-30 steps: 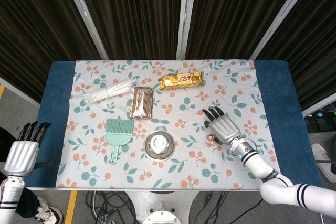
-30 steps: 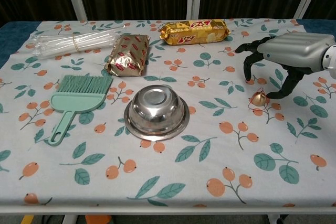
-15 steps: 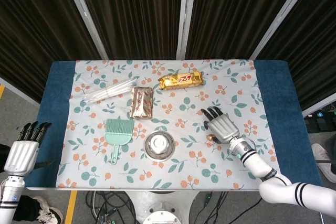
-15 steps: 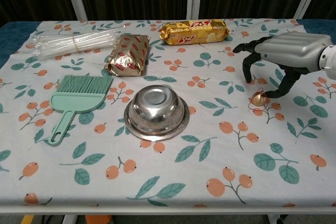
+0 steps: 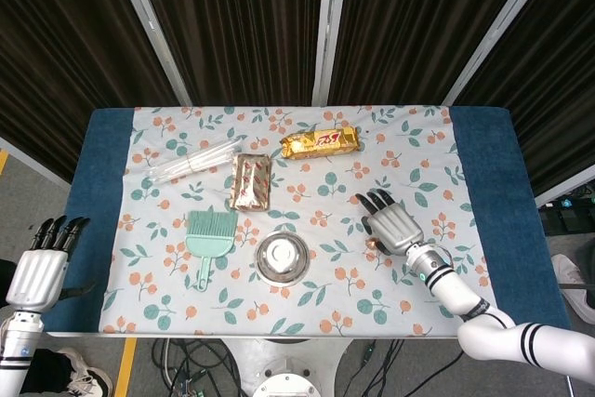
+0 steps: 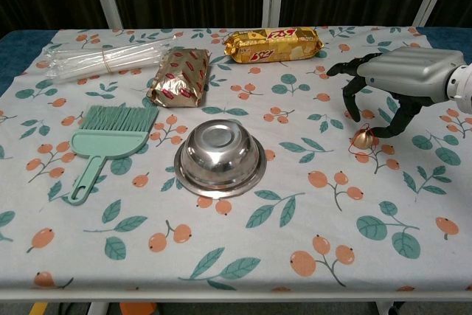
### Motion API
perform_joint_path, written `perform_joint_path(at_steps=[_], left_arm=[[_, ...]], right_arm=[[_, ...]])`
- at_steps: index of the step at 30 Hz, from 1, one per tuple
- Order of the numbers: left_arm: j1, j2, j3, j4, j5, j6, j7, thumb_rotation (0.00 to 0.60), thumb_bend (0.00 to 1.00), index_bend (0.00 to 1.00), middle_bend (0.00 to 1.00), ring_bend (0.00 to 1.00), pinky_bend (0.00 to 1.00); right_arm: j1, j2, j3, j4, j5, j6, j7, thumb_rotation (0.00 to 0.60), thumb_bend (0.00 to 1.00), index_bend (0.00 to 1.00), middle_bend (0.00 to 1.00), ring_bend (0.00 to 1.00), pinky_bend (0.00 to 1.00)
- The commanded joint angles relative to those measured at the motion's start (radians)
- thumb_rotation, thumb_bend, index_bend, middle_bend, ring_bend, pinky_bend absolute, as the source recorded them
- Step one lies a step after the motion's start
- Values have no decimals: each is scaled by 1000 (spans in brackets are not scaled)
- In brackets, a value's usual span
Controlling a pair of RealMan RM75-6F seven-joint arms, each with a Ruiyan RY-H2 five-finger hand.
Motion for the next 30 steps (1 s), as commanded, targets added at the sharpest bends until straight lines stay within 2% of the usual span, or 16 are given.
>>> perform_joint_path(at_steps=[1,30], left_arm=[[0,0,0,0,0,-1,0,600,0,82,90,0,0],[1,-1,3,6,-4,-6,-8,600,0,83,90,0,0]], right_arm=[[1,0,-2,1,1,-1,0,600,217,518,46,0,0],[11,-4,-20,-4,8,-2,4,600,254,535,67,0,0]])
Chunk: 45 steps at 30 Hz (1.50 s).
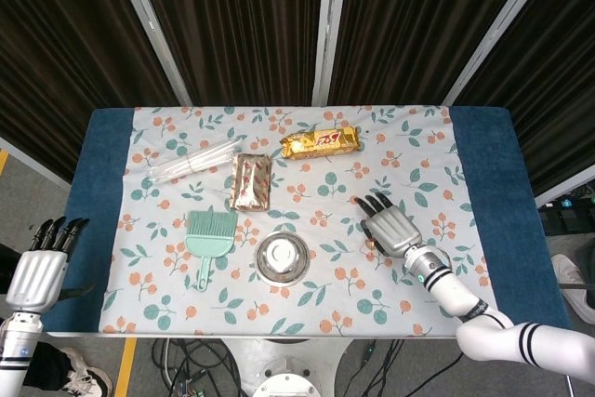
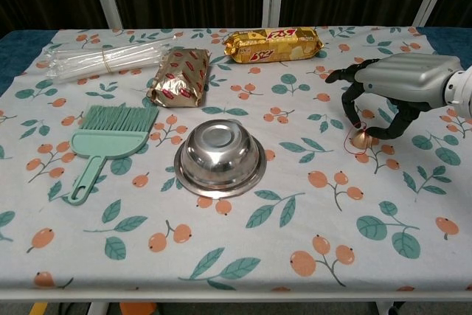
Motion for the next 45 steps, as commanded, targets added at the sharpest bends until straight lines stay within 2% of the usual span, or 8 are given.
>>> perform_joint_path(at_steps=[1,29,40,45], left_arm=[[-1,0,0,0,0,-1,0,600,0,82,90,0,0],[1,1,3,8,-2,-6,-19,600,0,82,90,0,0],[1,1,3,10,0,-6,-25,600,0,82,90,0,0],[0,0,4,9,1,-7,-22,600,0,82,90,0,0]], right_arm=[[1,0,-1,1,-1,0,1,600,255,539,68,0,0],[14,-1,-9,7,20,-9,-10,600,320,624,98,0,0],[-4,28,11,-10,-54,59,44,600,352,670,115,0,0],[-18,59,20,-67,-96,94,87,600,357,678,120,0,0]])
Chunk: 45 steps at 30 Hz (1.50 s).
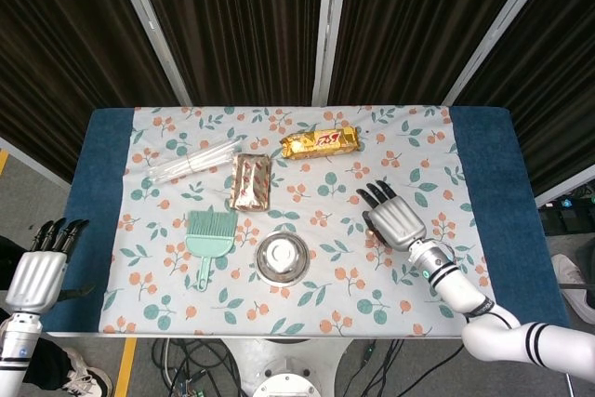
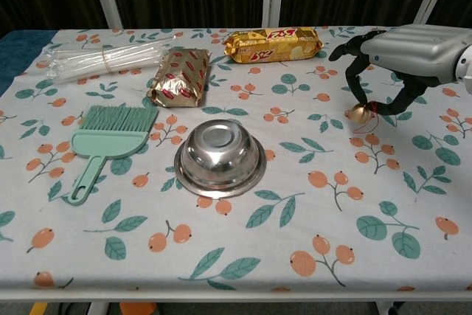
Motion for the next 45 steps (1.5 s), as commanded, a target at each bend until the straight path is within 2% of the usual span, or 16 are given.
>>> perform_joint_path(at_steps=[1,4,7,11,13,16,33,35,38,43,45], left_arm=[[-1,-1,0,0,0,-2,1,600,0,82,90,0,0],[-3,-2,1,-1,1,-4,3,600,0,82,90,0,0],[-3,-3,2,-1,4,-5,4,600,0,82,90,0,0],[-4,-4,1,1,-1,-8,5,600,0,82,90,0,0],[-5,-6,1,1,-1,-10,5,600,0,82,90,0,0],[-5,-6,3,1,4,-9,8,600,0,83,90,0,0],[-1,-3,3,9,-1,-6,-6,600,0,82,90,0,0],[-1,-3,3,9,-2,-6,-7,600,0,83,90,0,0],[-1,-2,2,9,-2,-5,-8,600,0,82,90,0,0],[-1,-3,2,10,-1,-5,-10,600,0,82,90,0,0],[0,-2,2,11,0,-3,-11,600,0,82,90,0,0]], right_arm=[[-10,27,2,-52,-36,9,45,600,357,679,120,0,0],[-21,37,0,-49,-62,42,23,600,359,686,122,0,0],[-32,25,9,-13,-32,65,-21,600,363,691,122,0,0],[-32,31,-9,-55,-45,35,-3,600,363,693,120,0,0],[-32,26,-8,-37,-57,46,-21,600,363,696,120,0,0],[-33,12,-3,-5,-17,34,-47,600,363,699,120,0,0],[3,-25,-9,22,70,-71,-84,600,354,679,101,0,0],[7,-28,-6,22,78,-74,-87,600,340,646,85,0,0],[9,-31,-4,21,79,-72,-85,600,258,554,56,0,0],[12,-12,-8,4,99,-80,-93,600,41,138,0,0,0],[9,2,-9,-11,105,-76,-95,600,6,33,0,0,0]])
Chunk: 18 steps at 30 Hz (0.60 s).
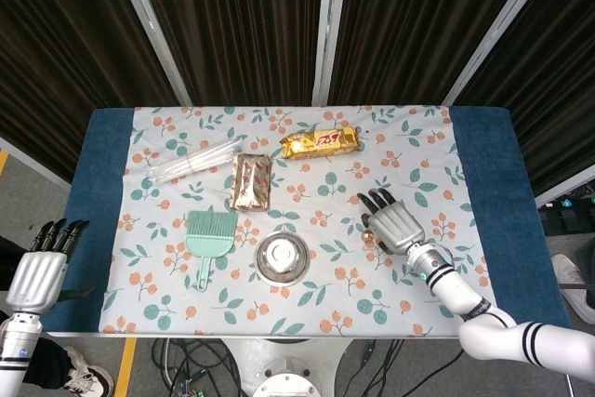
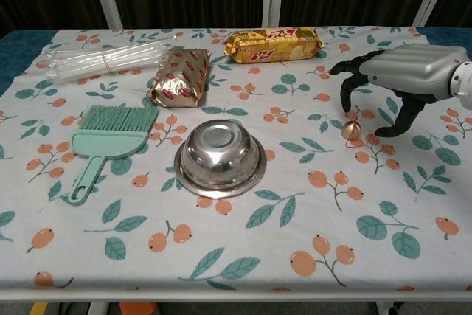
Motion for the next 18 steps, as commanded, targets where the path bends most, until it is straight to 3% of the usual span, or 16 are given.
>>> perform_joint_path(at_steps=[1,5,9,13,18], left_arm=[[1,1,0,0,1,2,-1,600,0,82,90,0,0],[4,4,-1,-3,2,9,-3,600,0,83,90,0,0],[9,6,-1,-3,4,20,-6,600,0,82,90,0,0],[14,3,-4,-2,13,40,-9,600,0,82,90,0,0],[17,2,-8,16,25,60,-18,600,0,82,90,0,0]], right_arm=[[-5,20,-1,-24,7,9,-1,600,0,2,0,0,0],[-49,68,-8,-85,-37,93,21,600,0,0,0,0,0],[-175,124,-49,-126,-140,299,57,600,0,0,0,0,0],[-345,120,-95,-62,-222,549,138,600,0,0,0,0,0],[-502,99,-128,55,-239,707,258,600,0,0,0,0,0]])
